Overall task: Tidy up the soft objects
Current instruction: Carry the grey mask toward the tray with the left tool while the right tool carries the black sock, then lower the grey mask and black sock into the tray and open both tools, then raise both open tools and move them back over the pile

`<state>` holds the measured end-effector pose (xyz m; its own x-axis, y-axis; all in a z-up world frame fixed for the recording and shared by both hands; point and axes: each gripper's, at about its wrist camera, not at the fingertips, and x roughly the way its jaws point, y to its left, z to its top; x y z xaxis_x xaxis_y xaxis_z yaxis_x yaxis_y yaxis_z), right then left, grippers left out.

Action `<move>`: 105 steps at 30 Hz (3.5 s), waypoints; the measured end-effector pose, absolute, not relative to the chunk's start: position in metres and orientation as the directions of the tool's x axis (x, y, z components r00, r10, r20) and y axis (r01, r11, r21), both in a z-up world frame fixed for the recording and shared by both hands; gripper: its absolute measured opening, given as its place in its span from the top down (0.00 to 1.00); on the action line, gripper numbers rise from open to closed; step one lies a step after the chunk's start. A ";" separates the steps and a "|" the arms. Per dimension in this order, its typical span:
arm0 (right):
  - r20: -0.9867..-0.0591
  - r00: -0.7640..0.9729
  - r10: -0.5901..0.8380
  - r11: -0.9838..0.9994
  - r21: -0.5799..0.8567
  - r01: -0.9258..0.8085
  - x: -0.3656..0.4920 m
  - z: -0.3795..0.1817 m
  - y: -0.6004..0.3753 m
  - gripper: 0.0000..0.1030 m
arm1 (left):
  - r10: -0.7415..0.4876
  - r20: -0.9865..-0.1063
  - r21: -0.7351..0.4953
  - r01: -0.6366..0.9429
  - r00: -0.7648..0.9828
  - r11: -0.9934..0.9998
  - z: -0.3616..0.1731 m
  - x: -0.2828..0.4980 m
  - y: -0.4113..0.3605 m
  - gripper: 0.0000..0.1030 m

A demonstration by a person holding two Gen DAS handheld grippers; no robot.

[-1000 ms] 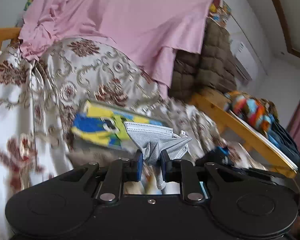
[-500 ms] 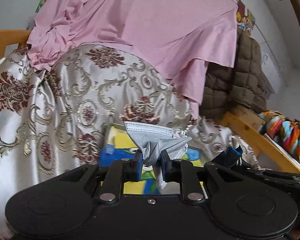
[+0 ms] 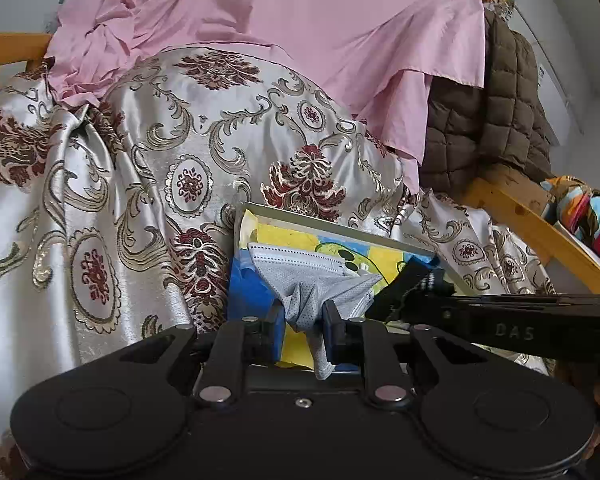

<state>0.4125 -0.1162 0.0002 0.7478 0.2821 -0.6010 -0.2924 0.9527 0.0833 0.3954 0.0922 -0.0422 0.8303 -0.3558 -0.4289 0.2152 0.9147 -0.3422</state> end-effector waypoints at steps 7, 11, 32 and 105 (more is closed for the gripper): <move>-0.649 0.721 0.244 0.962 0.067 -0.265 0.426 -0.013 -0.107 0.91 | -0.334 -0.487 -0.330 0.185 0.807 0.926 -0.057 0.406 0.093 0.80; -0.665 0.710 0.231 0.965 0.063 -0.254 0.431 -0.020 -0.106 0.91 | -0.343 -0.490 -0.339 0.187 0.801 0.922 -0.060 0.408 0.094 0.79; -0.672 0.712 0.203 0.970 0.037 -0.242 0.432 -0.014 -0.116 0.66 | -0.362 -0.488 -0.336 0.212 0.794 0.918 -0.063 0.408 0.088 0.58; -0.401 0.904 0.149 0.976 -0.085 -0.198 0.105 0.003 -0.252 0.00 | -0.226 -0.479 -0.110 0.198 0.848 0.974 -0.004 0.113 -0.011 0.01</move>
<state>0.1054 -0.2524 0.0034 0.9038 0.1487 -0.4013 -0.1983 0.9765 -0.0847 0.1127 -0.0115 -0.0044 0.8483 -0.2260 -0.4788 0.1975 0.9741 -0.1099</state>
